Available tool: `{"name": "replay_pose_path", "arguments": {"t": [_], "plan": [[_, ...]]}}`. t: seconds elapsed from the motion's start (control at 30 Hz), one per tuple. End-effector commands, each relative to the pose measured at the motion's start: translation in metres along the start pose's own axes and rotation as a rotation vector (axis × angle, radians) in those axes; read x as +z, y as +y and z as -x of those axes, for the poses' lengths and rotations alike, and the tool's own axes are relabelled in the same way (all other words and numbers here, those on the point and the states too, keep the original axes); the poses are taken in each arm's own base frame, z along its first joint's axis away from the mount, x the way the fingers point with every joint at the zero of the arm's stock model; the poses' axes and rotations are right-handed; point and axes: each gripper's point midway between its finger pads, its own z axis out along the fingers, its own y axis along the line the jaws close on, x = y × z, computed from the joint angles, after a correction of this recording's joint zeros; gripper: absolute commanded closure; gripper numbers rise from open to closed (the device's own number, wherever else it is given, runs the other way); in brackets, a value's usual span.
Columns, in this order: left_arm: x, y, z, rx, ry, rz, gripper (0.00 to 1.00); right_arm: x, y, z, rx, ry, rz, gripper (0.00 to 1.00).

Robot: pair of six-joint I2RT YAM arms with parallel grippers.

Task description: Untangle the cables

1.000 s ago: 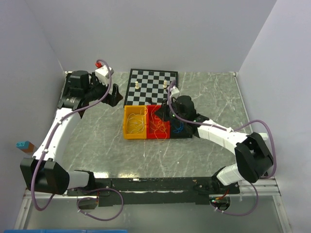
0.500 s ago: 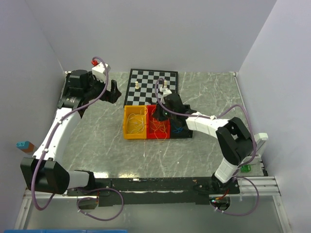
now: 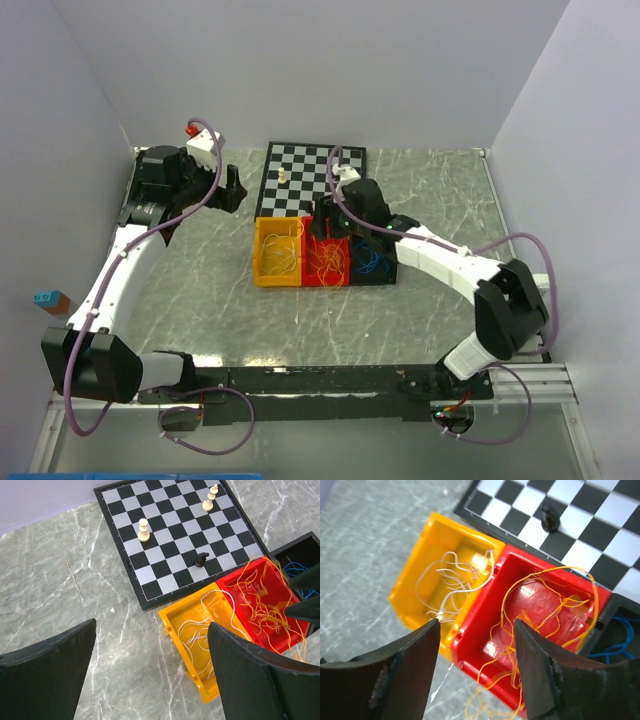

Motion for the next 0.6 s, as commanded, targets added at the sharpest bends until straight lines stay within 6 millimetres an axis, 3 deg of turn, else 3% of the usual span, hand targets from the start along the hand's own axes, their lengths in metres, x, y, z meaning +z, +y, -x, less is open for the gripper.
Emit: {"name": "replay_pose_path", "arguments": {"t": [0.0,0.13,0.27,0.57], "plan": [[-0.006,0.002,0.017,0.001,-0.043,0.017,0.03,-0.042,0.018,0.05,-0.046,-0.128,0.004,0.3],[-0.006,0.003,0.015,0.014,-0.04,0.019,0.03,-0.059,-0.007,0.057,-0.062,-0.152,-0.142,0.27],[-0.006,0.002,0.015,0.024,-0.041,0.014,0.04,-0.057,-0.035,0.038,-0.045,-0.112,-0.229,0.26],[-0.002,0.004,0.006,0.028,-0.01,0.012,0.03,-0.036,-0.05,-0.003,0.003,-0.008,-0.264,0.46]]}}
